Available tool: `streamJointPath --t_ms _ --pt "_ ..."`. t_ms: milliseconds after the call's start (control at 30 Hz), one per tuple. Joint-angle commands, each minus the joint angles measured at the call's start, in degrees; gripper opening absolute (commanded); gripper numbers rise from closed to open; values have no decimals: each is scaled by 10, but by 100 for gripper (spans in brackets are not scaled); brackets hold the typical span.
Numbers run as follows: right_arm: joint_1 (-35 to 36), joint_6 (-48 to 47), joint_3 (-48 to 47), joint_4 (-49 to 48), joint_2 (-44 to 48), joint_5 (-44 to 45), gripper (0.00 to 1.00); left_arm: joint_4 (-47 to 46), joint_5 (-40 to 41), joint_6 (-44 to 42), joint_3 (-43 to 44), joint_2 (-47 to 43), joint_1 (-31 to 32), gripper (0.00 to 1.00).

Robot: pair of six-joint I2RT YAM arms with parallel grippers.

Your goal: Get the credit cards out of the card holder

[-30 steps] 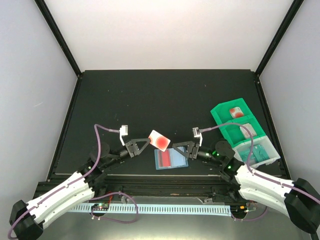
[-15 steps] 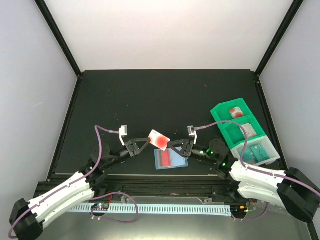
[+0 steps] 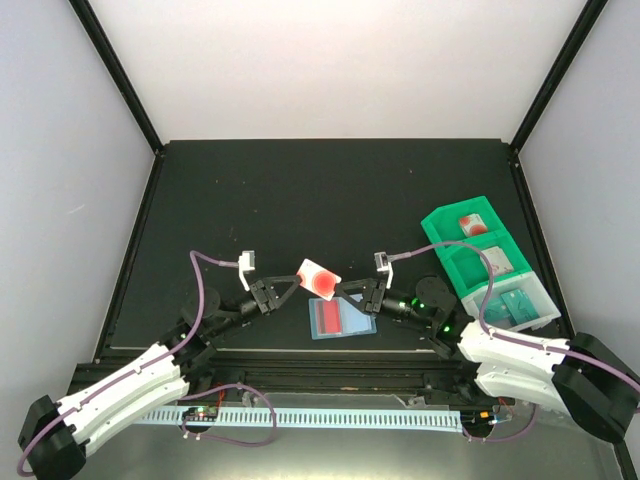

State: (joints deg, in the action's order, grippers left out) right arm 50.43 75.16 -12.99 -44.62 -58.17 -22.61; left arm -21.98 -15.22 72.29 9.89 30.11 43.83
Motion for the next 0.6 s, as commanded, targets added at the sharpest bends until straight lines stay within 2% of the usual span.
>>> streamJointPath --t_ms 0,167,333,433,567 --pt "4 0 -16 -25 -4 11 16 -30 -2 11 1 5 -2 2" --pt "6 3 -15 -38 -15 7 13 -38 -5 12 0 12 -2 2" --pt "7 3 -13 -48 -19 2 2 -39 -6 11 -3 15 -2 2" --pt "7 1 -9 -49 -15 5 1 -34 -2 11 -5 13 -1 3" --pt "6 -2 -2 -45 -5 10 1 -11 9 11 -5 3 -2 27"
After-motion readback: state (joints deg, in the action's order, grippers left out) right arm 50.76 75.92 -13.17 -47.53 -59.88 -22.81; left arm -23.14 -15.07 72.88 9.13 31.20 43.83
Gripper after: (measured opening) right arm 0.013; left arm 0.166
